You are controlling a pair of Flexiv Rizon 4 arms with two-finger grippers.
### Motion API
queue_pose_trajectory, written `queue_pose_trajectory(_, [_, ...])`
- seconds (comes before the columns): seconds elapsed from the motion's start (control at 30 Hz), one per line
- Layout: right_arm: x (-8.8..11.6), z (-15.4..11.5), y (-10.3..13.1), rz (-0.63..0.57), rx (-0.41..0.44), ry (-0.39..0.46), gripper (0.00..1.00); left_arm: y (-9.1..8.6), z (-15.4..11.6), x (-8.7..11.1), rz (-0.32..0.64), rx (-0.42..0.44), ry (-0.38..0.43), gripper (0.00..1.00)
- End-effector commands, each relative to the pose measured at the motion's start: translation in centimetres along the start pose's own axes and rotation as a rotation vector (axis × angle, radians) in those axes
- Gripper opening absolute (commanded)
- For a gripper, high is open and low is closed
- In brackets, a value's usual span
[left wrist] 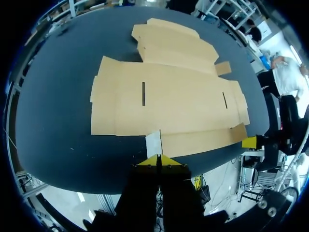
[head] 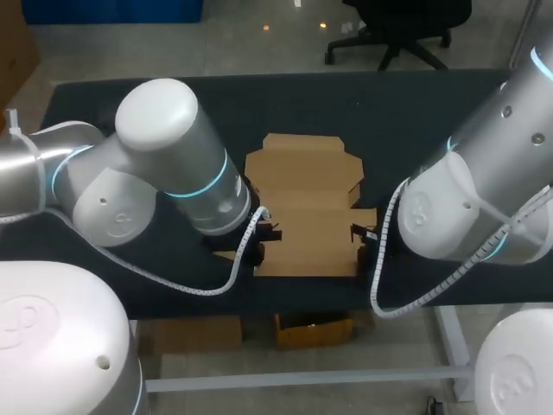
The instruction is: Assemble the packaging by folding the flat box into shape, placing the metal phone stand inside, and closing the box properly
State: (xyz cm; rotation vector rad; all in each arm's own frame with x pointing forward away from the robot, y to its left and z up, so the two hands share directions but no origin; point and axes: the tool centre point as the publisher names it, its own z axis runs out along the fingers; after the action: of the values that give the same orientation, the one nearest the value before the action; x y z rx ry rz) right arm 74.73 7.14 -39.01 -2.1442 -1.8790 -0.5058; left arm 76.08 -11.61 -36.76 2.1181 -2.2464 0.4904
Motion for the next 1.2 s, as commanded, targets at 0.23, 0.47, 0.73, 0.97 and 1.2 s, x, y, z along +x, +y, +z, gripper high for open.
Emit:
queue_pose_trajectory(0.23, [-1.5, -3.7, 0.3, -0.012, 0.005, 0.109, 0.0, 0.2, -3.9, -1.7, -0.008, 0.027, 0.038, 0.0])
queue_pose_trajectory(0.47, [-2.4, -4.6, 0.8, -0.002, 0.013, 0.148, 0.0, 0.1, -5.2, -2.6, -0.01, 0.014, 0.061, 0.0])
queue_pose_trajectory(0.73, [-3.2, -6.2, 1.3, -0.005, 0.017, 0.182, 0.0, 0.0, -6.6, -3.5, -0.023, 0.011, 0.068, 0.0])
queue_pose_trajectory(0.97, [-4.1, -7.0, 2.1, 0.004, 0.034, 0.193, 0.18, 0.0, -7.8, -4.1, -0.021, 0.031, 0.058, 0.12])
queue_pose_trajectory(1.2, [-5.3, -8.2, 3.2, 0.018, 0.029, 0.22, 0.46, -0.6, -8.5, -4.7, -0.024, 0.03, 0.07, 0.6])
